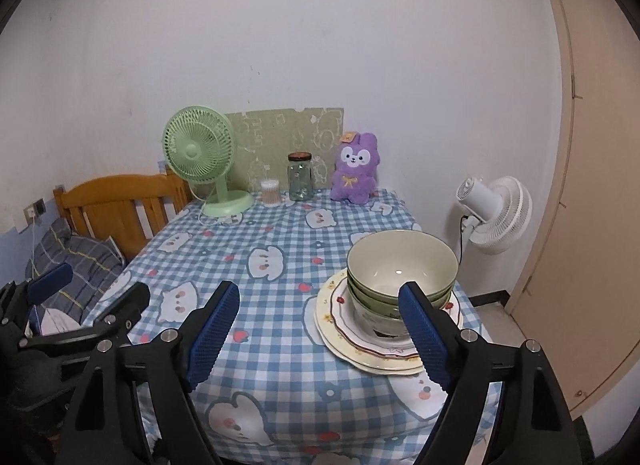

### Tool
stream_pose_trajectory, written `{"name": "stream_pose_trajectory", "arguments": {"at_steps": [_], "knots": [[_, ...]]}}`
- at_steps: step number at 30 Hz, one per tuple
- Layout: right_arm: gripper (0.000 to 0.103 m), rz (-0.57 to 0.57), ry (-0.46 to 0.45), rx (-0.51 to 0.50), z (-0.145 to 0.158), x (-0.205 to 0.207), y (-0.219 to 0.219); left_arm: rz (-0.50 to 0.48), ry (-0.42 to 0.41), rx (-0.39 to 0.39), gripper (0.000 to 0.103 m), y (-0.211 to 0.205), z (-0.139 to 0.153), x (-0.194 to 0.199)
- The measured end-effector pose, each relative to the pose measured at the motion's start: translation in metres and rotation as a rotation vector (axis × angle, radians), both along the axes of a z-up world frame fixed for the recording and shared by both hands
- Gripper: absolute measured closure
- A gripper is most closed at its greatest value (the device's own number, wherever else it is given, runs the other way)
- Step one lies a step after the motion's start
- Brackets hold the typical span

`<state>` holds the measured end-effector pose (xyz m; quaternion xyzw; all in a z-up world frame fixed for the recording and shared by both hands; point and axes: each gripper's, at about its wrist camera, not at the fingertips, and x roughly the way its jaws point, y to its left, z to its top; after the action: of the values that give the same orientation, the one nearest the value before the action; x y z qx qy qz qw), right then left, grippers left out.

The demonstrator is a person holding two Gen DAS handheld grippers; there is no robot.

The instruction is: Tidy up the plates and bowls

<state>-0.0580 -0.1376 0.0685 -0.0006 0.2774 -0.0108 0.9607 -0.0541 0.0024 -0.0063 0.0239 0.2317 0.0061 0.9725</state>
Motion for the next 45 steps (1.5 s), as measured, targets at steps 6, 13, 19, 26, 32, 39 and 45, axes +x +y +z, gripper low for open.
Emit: {"name": "stream_pose_trajectory", "arguments": {"at_steps": [6, 13, 19, 26, 32, 39, 45], "knots": [[0.019, 0.003, 0.021, 0.053, -0.005, 0.000, -0.003, -0.007, 0.002, -0.012, 0.006, 0.003, -0.003, -0.005], [0.019, -0.008, 0.024, 0.037, -0.008, 0.000, -0.001, -0.028, 0.019, -0.007, 0.003, 0.000, -0.007, -0.004], [0.019, -0.032, 0.015, 0.028, -0.010, 0.000, -0.001, -0.038, 0.015, 0.003, 0.003, -0.006, -0.007, -0.004], [0.019, -0.057, -0.004, 0.008, -0.009, 0.001, -0.002, -0.037, 0.028, -0.012, 0.001, -0.004, -0.007, -0.001], [0.019, -0.061, -0.005, 0.003, -0.009, 0.002, -0.002, -0.041, 0.031, -0.024, 0.001, -0.003, -0.009, 0.001], [0.019, -0.061, -0.010, 0.003, -0.010, 0.003, -0.001, -0.041, 0.032, -0.025, 0.001, -0.004, -0.011, 0.003], [0.019, -0.062, -0.013, 0.007, -0.010, 0.003, -0.001, -0.039, 0.037, -0.030, 0.001, -0.004, -0.011, 0.003]]}}
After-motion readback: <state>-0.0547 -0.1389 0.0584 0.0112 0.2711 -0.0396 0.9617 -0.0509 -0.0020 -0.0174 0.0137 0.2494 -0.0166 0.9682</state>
